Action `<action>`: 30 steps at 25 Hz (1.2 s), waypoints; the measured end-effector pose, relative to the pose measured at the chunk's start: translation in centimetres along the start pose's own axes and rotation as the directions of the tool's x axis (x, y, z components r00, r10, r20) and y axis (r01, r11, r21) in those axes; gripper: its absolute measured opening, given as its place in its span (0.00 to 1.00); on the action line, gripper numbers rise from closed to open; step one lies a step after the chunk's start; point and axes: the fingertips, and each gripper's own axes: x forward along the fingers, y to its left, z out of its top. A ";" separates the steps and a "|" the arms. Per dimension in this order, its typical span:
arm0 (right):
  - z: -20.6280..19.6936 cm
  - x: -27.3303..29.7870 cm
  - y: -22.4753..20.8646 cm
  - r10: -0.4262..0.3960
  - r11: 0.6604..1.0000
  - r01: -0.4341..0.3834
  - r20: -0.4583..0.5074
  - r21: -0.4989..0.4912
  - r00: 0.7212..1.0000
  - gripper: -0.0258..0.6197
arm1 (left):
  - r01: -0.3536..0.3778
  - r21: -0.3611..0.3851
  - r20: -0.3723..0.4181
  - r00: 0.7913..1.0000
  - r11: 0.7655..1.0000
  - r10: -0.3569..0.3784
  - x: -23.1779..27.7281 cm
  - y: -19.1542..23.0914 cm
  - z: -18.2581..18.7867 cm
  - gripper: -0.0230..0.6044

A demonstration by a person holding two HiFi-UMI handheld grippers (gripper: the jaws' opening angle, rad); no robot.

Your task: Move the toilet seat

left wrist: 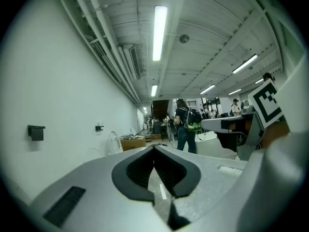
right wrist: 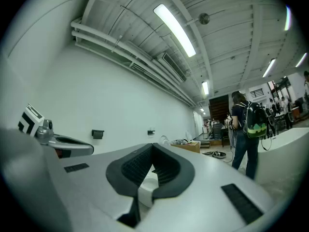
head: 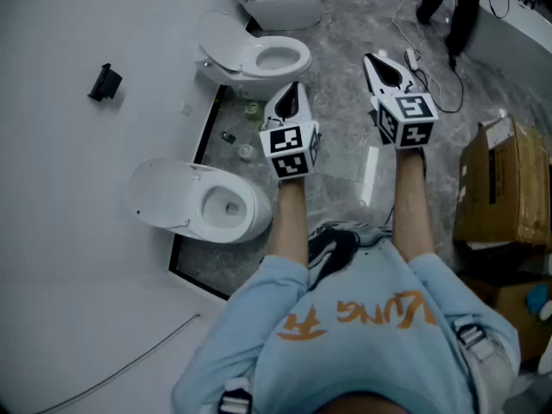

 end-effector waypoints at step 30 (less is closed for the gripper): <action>-0.2 9.7 0.0 0.142 0.988 -0.143 -0.019 -0.051 0.990 0.04 | -0.310 -0.165 0.024 0.948 0.936 0.318 3.0 14.4 -1.9 0.04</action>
